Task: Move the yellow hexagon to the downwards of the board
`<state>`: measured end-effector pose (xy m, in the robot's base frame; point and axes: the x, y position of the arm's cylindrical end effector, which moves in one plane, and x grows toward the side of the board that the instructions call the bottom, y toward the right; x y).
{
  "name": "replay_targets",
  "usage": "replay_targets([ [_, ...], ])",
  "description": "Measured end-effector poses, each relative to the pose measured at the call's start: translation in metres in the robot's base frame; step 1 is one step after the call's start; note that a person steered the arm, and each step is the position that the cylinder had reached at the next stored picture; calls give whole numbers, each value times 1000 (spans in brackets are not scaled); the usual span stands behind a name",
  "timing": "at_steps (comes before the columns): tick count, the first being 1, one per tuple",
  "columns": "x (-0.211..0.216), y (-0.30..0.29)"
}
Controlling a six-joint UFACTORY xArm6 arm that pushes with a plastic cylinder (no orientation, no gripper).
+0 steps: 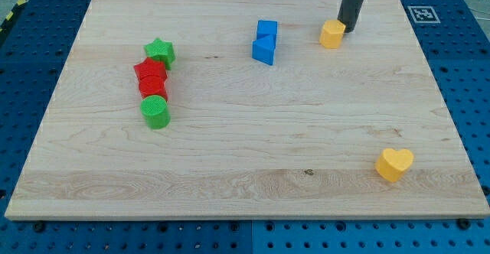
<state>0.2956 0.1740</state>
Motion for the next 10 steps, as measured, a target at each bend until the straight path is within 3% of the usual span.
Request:
replay_targets([
  [10,8,-15],
])
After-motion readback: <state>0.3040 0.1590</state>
